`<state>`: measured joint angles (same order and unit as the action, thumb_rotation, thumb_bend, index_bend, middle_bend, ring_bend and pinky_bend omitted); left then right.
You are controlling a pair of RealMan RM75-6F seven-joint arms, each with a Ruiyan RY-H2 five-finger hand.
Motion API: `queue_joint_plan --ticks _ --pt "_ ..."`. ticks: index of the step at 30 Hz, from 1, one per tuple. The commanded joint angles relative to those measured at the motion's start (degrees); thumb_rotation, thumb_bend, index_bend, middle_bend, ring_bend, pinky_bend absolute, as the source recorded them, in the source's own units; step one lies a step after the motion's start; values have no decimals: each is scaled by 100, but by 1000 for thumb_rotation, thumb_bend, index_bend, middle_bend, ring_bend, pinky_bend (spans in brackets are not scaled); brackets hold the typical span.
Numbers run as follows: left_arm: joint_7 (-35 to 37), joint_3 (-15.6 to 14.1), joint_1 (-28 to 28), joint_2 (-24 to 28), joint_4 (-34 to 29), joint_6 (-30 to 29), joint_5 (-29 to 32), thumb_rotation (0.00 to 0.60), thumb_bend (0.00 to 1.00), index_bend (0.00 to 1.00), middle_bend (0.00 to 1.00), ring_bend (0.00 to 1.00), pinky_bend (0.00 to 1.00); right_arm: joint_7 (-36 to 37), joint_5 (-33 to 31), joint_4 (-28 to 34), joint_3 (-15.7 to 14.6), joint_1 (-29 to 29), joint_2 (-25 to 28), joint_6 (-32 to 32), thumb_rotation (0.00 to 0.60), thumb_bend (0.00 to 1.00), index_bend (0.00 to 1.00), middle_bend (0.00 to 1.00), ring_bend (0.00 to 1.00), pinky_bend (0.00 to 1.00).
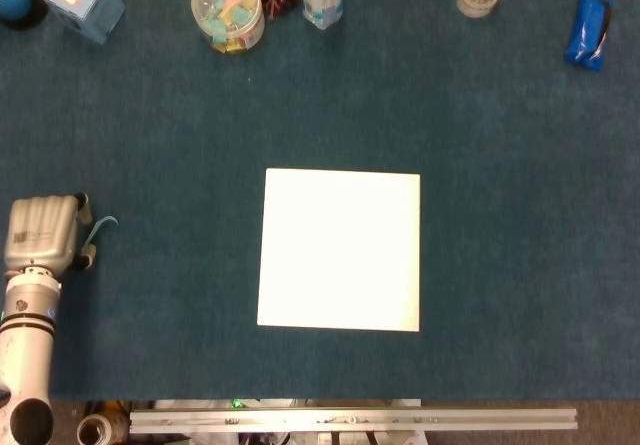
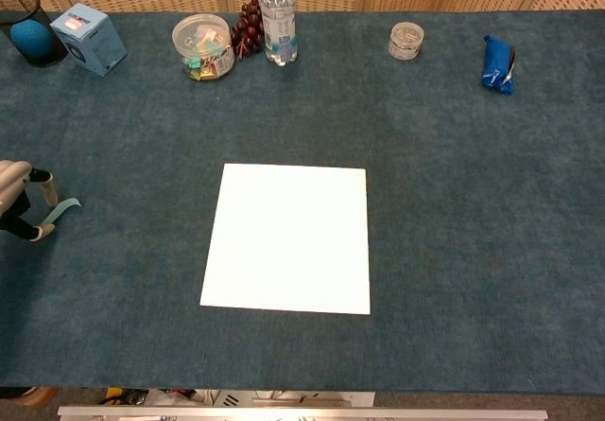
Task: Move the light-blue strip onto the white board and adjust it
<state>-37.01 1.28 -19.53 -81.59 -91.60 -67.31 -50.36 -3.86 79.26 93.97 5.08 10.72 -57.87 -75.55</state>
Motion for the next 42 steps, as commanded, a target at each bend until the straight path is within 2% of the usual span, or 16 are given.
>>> queue_joint_plan --ticks 1,10,29,42 --pt "30 10 -9 -12 10 -9 -13 554 253 446 987 1000 1000 3 -1 8 1 -11 11 -16 600 93 454 626 568 572" --pt "-19 7 -42 -64 46 -70 -19 600 253 487 987 1000 1000 11 -6 22 -6 -44 41 -37 600 93 454 625 568 572" --pt "-130 -36 -109 -166 90 -79 -39 600 254 528 987 1000 1000 22 -19 14 -5 -63 42 -29 600 93 454 625 569 572" --pt "-168 11 -186 -219 188 -38 21 600 321 556 988 1000 1000 8 -41 34 -1 -79 64 -30 600 94 454 626 571 572"
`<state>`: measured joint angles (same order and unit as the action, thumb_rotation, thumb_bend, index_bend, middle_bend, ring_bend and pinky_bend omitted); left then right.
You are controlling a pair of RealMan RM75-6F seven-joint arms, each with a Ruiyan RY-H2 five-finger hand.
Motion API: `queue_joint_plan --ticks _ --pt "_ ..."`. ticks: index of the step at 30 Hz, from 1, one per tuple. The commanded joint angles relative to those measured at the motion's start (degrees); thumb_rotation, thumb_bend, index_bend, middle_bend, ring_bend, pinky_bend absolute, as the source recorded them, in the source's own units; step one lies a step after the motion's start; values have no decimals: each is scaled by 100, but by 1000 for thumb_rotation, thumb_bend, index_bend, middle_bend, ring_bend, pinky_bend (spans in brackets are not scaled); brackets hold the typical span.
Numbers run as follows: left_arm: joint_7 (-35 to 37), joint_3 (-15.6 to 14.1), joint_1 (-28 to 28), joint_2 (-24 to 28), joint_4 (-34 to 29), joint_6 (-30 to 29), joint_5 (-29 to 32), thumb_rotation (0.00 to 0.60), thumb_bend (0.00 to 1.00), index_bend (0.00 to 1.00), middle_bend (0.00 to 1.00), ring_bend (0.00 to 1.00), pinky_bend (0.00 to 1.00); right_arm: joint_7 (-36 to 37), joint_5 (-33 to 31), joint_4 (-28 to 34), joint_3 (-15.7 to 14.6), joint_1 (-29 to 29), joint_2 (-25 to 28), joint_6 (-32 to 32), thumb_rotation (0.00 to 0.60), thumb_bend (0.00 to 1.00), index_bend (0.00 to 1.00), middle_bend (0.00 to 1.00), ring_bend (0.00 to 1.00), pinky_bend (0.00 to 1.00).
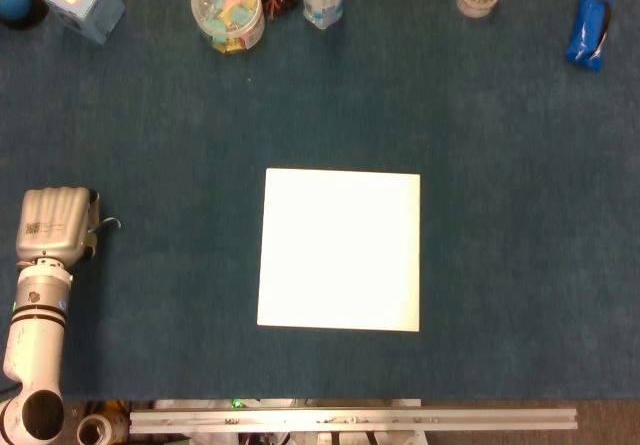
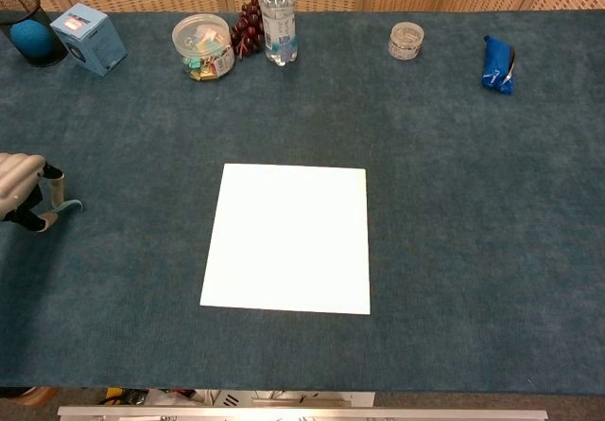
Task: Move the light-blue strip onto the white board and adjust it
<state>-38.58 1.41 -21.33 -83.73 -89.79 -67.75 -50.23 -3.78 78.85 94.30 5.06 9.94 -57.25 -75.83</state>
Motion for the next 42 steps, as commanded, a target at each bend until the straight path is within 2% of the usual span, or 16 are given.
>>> queue_joint_plan --ticks 1,24,33,42 --pt "-31 -4 -15 -12 12 12 19 600 321 558 988 1000 1000 -3 -1 4 2 -3 5 -5 600 93 454 626 571 572" --pt "-110 83 -284 -18 93 122 -154 600 338 597 993 1000 1000 10 1 49 8 -63 59 -79 600 93 454 625 573 572" --pt "-479 57 -513 258 -192 -45 -676 600 338 598 993 1000 1000 20 13 54 20 -70 58 -104 600 93 454 625 573 572" --pt "-930 -142 -785 361 -670 -162 -1689 600 338 596 993 1000 1000 -14 15 69 24 -37 32 -54 600 93 454 626 573 572"
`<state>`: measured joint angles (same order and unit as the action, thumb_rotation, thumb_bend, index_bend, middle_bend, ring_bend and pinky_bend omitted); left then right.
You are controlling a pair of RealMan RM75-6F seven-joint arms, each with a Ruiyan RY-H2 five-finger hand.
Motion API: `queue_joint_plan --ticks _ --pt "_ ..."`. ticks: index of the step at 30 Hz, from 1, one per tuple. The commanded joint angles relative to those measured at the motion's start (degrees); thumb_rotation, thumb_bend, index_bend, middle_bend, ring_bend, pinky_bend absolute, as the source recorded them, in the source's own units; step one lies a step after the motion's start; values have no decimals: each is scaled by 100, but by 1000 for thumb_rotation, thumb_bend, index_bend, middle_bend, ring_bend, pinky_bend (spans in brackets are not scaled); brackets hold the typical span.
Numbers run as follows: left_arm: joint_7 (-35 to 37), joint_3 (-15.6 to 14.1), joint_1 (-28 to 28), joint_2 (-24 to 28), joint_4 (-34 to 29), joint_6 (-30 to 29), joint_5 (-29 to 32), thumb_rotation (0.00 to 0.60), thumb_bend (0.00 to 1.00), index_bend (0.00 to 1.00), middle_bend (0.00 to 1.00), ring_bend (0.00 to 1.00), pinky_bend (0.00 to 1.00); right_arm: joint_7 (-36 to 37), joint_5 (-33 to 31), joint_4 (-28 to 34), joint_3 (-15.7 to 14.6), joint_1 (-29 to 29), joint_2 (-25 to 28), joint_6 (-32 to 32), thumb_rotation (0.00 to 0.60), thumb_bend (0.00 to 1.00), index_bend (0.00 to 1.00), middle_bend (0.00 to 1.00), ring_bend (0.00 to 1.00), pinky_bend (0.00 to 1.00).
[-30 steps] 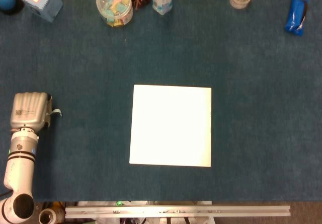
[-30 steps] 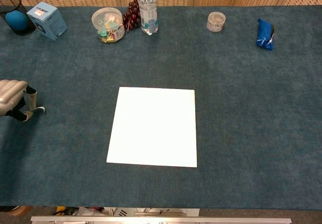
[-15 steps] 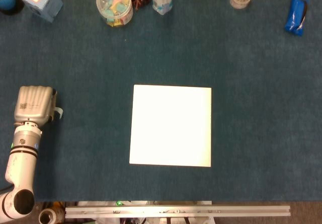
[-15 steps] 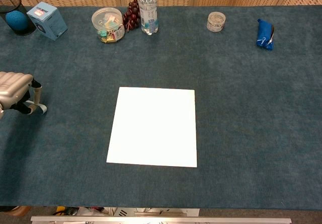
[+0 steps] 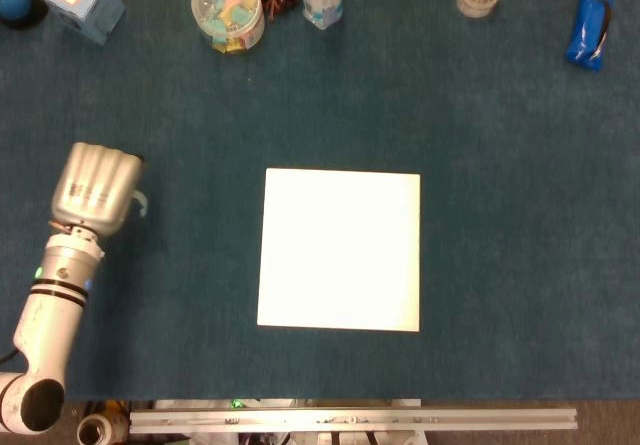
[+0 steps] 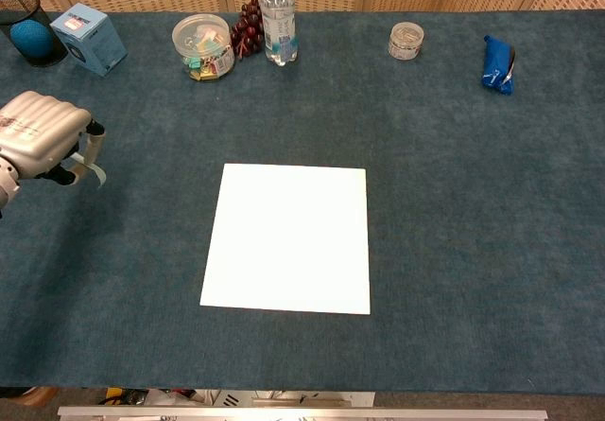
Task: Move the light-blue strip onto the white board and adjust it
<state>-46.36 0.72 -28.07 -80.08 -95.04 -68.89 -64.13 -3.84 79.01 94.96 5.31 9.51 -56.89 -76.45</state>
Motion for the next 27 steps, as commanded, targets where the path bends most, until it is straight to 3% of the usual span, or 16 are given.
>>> queue_joint_plan --ticks 1,11,21,27 --pt "-206 -95 -146 -45 -160 -57 -438 600 339 596 993 1000 1000 -16 1 8 -1 12 -8 16 600 93 454 626 573 572" --pt "-597 -264 -475 -473 -17 144 -1390 600 338 596 994 1000 1000 -103 -23 63 15 51 -4 58 600 93 454 626 573 571" --pt "-462 -351 -814 -1012 281 526 -2160 600 338 586 991 1000 1000 -148 -68 93 21 66 18 93 600 93 454 626 575 572" --pt "-631 -387 -966 -1411 600 899 -2229 600 339 570 989 1000 1000 -121 -53 107 10 48 29 69 600 93 454 626 575 572"
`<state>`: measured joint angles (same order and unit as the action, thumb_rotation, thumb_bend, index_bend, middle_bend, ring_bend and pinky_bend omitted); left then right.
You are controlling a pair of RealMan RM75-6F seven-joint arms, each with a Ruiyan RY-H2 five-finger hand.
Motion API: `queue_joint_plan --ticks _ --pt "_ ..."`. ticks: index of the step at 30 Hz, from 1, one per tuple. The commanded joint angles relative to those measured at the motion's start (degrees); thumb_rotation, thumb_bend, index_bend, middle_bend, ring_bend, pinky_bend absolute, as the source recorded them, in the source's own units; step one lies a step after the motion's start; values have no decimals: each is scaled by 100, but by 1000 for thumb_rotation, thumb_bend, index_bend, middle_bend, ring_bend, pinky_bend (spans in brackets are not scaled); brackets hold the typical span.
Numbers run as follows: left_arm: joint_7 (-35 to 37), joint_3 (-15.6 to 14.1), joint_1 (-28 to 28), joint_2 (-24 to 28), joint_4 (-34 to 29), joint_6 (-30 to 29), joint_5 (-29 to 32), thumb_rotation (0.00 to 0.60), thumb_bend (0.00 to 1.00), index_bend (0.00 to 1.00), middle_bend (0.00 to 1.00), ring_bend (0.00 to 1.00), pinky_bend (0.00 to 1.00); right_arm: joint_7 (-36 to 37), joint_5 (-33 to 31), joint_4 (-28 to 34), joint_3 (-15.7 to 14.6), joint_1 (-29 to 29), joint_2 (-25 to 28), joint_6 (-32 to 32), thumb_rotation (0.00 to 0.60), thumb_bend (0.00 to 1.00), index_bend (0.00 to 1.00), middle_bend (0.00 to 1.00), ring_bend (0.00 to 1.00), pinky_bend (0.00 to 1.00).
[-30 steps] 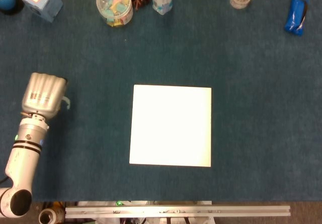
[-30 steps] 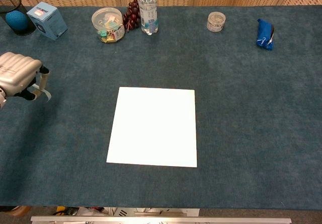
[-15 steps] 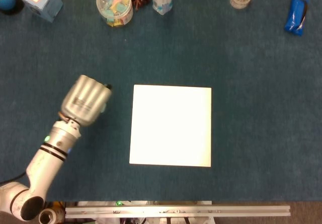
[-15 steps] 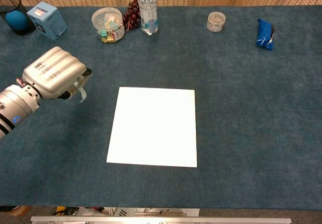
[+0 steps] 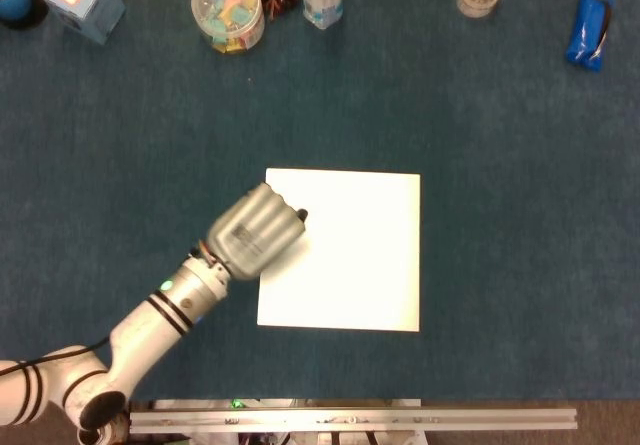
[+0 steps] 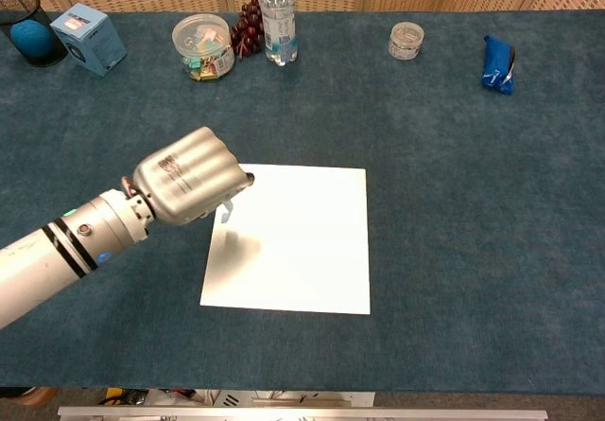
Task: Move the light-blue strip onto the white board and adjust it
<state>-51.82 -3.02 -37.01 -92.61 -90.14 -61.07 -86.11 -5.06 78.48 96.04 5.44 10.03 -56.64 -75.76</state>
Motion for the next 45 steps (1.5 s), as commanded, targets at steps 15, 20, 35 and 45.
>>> queue_joint_plan --ticks 15,20,35,45 --pt "-605 61 -117 -546 370 328 114 600 338 551 988 1000 1000 38 -26 7 15 -30 76 -43 600 93 454 626 575 572" --pt "-611 86 -113 -609 316 298 100 600 337 499 988 1000 1000 23 -31 25 5 -52 96 -62 600 93 454 626 575 572" --pt "-513 169 -116 -647 121 179 -3 600 334 346 988 1000 1000 60 -28 15 11 -88 117 -117 600 93 454 626 575 572" --pt "-80 329 112 -43 -390 -376 -85 600 335 331 959 979 1000 61 152 57 15 1 141 -76 600 93 454 625 575 572"
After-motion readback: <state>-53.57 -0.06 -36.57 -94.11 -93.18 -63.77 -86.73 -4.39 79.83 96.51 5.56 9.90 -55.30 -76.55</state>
